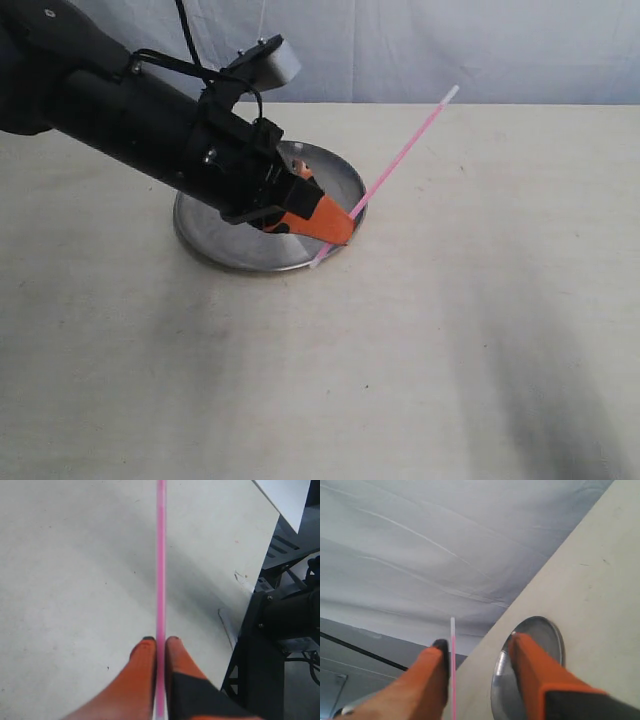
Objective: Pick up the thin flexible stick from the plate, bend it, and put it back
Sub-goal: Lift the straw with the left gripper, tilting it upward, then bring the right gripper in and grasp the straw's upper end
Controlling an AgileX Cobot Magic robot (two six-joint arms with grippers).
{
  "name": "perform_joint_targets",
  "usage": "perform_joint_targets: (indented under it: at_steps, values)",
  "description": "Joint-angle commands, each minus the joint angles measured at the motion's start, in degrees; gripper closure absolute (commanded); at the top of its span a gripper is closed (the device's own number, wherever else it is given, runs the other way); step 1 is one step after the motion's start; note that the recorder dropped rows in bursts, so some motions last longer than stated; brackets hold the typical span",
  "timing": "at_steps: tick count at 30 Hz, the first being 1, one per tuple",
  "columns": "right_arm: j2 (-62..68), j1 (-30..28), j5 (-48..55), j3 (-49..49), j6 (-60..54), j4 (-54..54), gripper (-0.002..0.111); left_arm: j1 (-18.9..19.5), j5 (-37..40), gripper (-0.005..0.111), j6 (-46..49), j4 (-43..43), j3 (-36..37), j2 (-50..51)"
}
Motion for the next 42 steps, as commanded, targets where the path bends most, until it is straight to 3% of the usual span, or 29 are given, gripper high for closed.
perform_joint_targets:
  at_steps: [1, 5, 14, 18, 26, 35, 36, 37, 38, 39, 40, 42]
  values:
    - [10.2, -0.1, 3.8, -6.1, -5.3, 2.2, 0.052, 0.1, 0.8, 0.107, 0.5, -1.2, 0.4, -1.1]
    - [19.4, -0.1, 6.9, -11.2, -13.8, 11.3, 0.053, 0.1, 1.2, 0.107, 1.5, -1.6, 0.4, -1.1]
    - [35.5, -0.1, 13.8, -20.3, -52.2, 45.5, 0.053, 0.1, 1.0, 0.107, 1.9, -1.6, 0.4, -1.1]
    - [40.9, -0.1, 18.7, -22.3, -64.1, 57.5, 0.053, 0.1, 0.7, 0.107, 1.9, -1.6, 0.4, -1.1]
    - [48.0, 0.0, 25.8, -22.4, -71.3, 61.8, 0.053, 0.1, 0.8, 0.107, 1.9, -1.6, 0.4, -1.1]
    - [49.6, 13.8, 10.8, -25.8, -74.3, 61.8, 0.053, 0.1, 0.6, 0.107, 1.9, -1.6, 0.4, -1.1]
    - [49.9, 14.8, 9.4, -26.3, -74.4, 61.8, 0.055, 0.1, 0.6, 0.107, 1.9, -1.4, 0.4, -1.1]
    - [50.3, 16.2, 7.0, -27.2, -74.4, 61.8, 0.066, 0.1, 0.8, 0.107, 1.9, -1.3, 0.4, -1.1]
    - [50.3, 17.2, 4.6, -27.6, -74.4, 61.8, 0.084, 0.1, 0.8, 0.107, 1.9, -1.3, 0.4, -1.1]
    - [50.3, 17.2, 4.3, -27.8, -74.4, 61.8, 0.092, 0.1, 0.8, 0.107, 1.9, -1.3, 0.4, -1.1]
    - [50.3, 17.2, 3.8, -27.8, -74.4, 61.8, 0.109, 0.1, 0.8, 0.107, 1.9, -1.3, 0.4, -1.1]
    - [50.3, 17.2, 3.1, -27.8, -74.4, 61.8, 0.108, 0.1, 0.7, 0.107, 1.9, -1.2, 0.4, -1.1]
